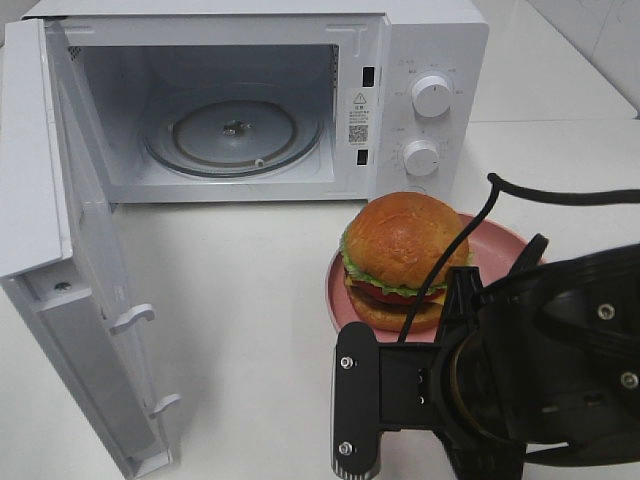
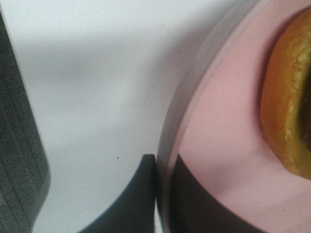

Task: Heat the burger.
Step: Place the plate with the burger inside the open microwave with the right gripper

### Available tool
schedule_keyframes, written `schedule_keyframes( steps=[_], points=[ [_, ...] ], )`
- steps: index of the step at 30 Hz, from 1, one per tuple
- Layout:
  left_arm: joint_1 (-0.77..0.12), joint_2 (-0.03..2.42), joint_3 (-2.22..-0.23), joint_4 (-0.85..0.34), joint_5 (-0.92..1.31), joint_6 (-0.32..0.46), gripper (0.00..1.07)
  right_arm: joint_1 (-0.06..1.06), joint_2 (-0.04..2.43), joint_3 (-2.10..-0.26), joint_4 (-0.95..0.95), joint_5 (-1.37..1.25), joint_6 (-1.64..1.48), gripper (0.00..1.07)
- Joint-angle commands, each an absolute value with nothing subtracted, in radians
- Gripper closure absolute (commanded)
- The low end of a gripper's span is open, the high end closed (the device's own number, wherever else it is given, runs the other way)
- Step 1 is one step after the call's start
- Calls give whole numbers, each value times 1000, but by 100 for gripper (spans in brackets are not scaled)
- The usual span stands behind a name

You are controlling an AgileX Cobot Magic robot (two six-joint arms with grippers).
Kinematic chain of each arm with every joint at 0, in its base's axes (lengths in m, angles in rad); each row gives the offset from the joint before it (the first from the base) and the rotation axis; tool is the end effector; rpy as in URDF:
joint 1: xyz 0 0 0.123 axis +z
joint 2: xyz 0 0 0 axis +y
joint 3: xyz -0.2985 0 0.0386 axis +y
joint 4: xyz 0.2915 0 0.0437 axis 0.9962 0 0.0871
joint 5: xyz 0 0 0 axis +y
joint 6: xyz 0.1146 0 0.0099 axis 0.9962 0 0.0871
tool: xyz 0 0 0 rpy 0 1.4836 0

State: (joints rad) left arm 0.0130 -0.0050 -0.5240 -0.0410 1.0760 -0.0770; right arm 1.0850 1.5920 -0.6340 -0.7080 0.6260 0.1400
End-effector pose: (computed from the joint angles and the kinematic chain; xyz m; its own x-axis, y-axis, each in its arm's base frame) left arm 0.0339 -0.0037 0.2939 -0.4432 -0.1020 -0.8906 -0.0235 0.9945 -0.1023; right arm 0.1645 0.2175 0.1030 -0.0569 -0.9984 -0.0074 -0.9049 0.0547 -0.4220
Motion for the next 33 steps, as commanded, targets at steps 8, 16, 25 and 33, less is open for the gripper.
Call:
schedule_keyframes(
  steps=[8,16,25,33],
  points=[
    [15,-21,-522,-50,1067,-78,7,1079,1583,-634,-796,466,-41,107],
    [15,-21,-522,-50,1067,-78,7,1018,1583,-634,-790,377,-178,107],
    [15,-21,-522,-50,1067,-78,7,901,1583,-695,-644,325,-517,107],
    [15,-21,-522,-50,1067,-78,7,811,1583,-801,-327,333,-962,107]
  ],
)
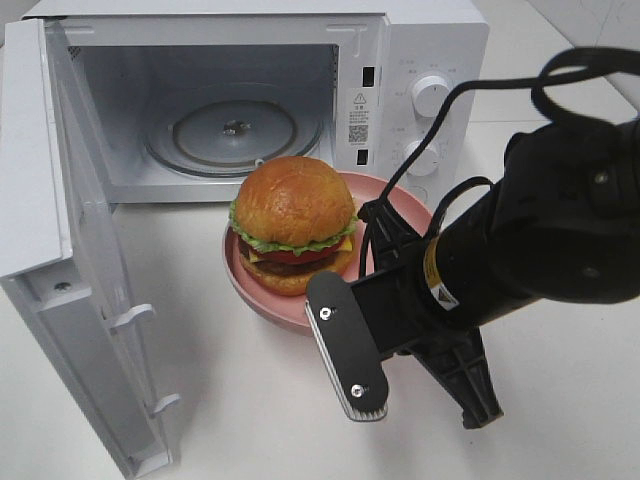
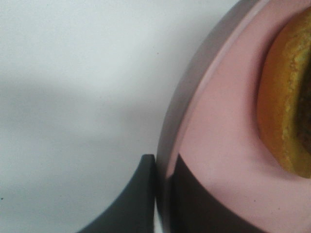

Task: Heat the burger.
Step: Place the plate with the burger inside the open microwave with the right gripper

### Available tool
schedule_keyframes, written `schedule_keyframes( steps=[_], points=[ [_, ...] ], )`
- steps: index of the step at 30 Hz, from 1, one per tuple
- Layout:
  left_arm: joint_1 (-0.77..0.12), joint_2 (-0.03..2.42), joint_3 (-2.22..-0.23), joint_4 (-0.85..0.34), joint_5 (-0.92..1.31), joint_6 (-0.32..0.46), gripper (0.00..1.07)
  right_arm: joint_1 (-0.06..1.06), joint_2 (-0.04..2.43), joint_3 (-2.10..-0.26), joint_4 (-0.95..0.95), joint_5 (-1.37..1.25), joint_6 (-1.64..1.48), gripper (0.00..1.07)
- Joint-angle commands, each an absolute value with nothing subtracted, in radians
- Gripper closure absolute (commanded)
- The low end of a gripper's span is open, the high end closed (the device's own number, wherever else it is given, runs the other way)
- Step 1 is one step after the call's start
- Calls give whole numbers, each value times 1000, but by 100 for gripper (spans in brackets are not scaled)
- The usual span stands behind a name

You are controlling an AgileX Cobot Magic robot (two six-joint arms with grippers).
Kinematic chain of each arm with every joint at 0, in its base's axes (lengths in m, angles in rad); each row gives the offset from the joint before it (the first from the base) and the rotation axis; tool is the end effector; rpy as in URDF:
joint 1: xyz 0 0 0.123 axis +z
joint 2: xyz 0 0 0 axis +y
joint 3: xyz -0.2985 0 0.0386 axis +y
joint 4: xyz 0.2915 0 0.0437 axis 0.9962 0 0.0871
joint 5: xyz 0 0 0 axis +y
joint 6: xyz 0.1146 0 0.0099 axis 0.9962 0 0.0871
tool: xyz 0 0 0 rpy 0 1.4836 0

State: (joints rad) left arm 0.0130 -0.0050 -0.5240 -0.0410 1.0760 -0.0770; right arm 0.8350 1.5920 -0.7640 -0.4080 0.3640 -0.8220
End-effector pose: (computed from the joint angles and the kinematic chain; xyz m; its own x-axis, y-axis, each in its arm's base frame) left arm 0.0339 -0.0037 0.2939 -0.4432 -0.1020 -0.8906 -0.0235 0.9945 -0.1023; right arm 0.2323 0.2323 0.1351 0.4327 -0.9000 -0.0529 -0.7980 -0.3550 -0.4870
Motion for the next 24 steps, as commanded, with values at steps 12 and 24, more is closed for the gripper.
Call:
schedule_keyframes(
  steps=[12,24],
  points=[
    [15,-21,-522,-50,1067,-78,7,715,1585,-868,-78,329,-1324,107],
    [15,-21,-522,-50,1067,-78,7,706,1586,-868,-56,312,-1394,107]
  ],
)
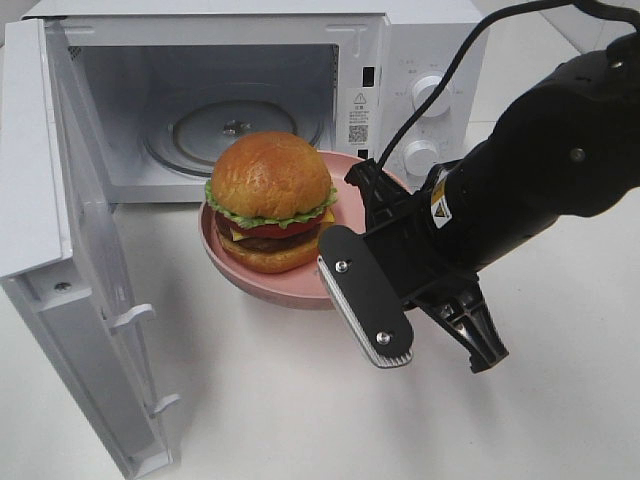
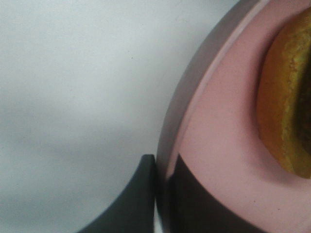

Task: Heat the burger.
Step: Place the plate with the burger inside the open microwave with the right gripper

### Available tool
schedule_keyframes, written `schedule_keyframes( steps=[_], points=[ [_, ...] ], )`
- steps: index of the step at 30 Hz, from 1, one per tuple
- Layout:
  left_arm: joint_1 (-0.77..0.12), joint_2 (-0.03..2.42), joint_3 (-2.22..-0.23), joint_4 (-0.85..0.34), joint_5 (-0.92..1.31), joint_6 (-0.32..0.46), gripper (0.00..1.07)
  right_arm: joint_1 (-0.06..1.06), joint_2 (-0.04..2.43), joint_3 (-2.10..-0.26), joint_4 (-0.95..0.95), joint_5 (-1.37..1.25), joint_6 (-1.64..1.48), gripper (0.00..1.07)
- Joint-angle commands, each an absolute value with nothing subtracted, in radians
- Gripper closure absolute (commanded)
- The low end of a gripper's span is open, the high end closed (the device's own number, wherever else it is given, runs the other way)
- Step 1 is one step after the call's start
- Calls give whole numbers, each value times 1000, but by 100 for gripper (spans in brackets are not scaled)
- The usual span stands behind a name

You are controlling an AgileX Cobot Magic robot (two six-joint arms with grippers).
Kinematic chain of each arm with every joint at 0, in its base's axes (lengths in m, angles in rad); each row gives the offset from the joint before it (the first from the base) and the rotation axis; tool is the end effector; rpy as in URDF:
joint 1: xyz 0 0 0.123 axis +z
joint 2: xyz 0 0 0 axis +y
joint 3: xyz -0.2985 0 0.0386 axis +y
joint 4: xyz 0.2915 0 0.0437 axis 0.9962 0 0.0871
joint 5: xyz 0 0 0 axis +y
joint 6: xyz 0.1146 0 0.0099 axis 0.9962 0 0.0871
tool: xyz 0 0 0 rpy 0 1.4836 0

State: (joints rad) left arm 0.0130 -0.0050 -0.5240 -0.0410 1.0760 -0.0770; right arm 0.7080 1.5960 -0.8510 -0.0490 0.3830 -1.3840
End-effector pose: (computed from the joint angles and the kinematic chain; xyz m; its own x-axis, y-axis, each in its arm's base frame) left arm 0.0339 -0.0037 0.2939 -0.4432 -0.1020 -0.8906 -0.0235 0.9945 -0.1023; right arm 0.2658 0.2248 0.1557 0.5444 -0.8370 -0.0556 -0.7394 -0.4475 -0.5031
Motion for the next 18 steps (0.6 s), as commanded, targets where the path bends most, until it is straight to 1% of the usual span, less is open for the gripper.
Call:
schedule_keyframes(
  steps=[1,10,18],
  points=[
    [15,-21,-522,-50,1067,-78,7,706,1586,-868,-56,298,-1394,107],
    [15,-21,-522,-50,1067,-78,7,710,1642,-896,-83,272,-1367,107],
    [15,-21,-522,-50,1067,-78,7,711,1721,-1010,-143,279,-1251,107]
  ],
)
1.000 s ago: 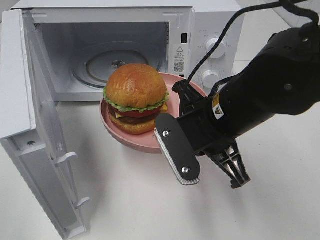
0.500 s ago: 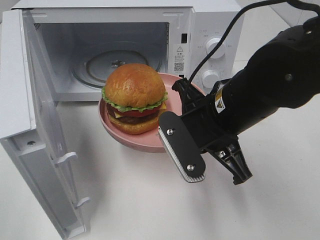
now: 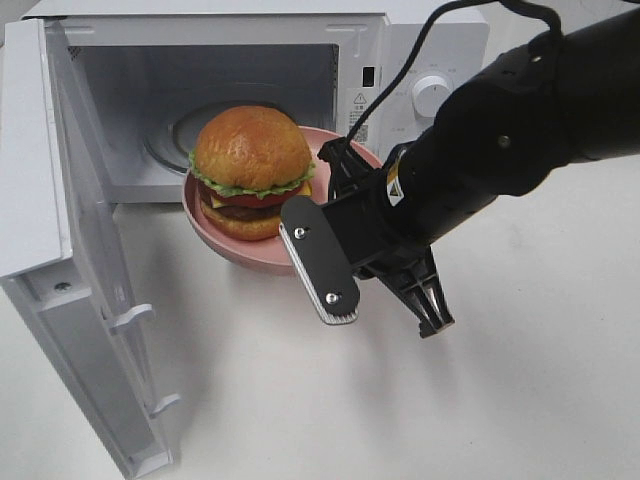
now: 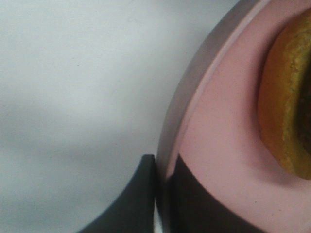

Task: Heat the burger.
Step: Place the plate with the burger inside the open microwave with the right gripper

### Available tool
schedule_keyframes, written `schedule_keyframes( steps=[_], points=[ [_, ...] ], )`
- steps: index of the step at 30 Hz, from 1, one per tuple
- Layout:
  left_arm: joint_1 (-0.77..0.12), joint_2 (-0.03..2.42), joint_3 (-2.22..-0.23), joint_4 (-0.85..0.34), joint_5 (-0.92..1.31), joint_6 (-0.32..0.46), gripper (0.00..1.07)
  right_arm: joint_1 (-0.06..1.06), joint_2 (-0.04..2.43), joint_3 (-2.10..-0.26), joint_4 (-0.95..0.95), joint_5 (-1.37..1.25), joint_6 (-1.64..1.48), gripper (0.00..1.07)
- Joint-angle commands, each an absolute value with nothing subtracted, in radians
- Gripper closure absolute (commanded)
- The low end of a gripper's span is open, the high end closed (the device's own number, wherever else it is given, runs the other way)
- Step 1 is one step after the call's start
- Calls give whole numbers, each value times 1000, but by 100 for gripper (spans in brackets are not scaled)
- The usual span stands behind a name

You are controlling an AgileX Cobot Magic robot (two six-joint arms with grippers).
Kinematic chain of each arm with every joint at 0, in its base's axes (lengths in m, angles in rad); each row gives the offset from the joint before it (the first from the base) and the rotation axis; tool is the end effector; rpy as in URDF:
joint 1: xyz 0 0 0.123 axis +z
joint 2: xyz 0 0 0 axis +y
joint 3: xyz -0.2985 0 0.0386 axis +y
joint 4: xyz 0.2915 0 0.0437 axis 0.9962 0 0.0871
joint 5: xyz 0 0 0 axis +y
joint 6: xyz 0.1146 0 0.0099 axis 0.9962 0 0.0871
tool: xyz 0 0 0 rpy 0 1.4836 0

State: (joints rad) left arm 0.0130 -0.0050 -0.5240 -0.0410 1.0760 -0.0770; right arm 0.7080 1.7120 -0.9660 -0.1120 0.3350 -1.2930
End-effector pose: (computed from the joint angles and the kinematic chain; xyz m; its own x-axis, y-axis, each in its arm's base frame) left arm 0.0339 -0.0037 0.2939 -0.4432 -0.1020 -0.8906 -0.0235 0.9945 -0.1023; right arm 0.2966 0.2483 0.1511 0.5164 -0.8540 -0.0633 -0.7351 -0.4042 -0.5443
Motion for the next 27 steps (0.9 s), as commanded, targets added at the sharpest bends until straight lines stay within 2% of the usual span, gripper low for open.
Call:
schedule_keyframes(
  steps=[1,27],
  points=[
    [15,-21,-522,-50,1067,-78,7,711,1730,-1022,-149,280,-1242,107],
    [15,-21,-522,-50,1067,-78,7,713,1945,-1303,-168,351,-1131,107]
  ],
)
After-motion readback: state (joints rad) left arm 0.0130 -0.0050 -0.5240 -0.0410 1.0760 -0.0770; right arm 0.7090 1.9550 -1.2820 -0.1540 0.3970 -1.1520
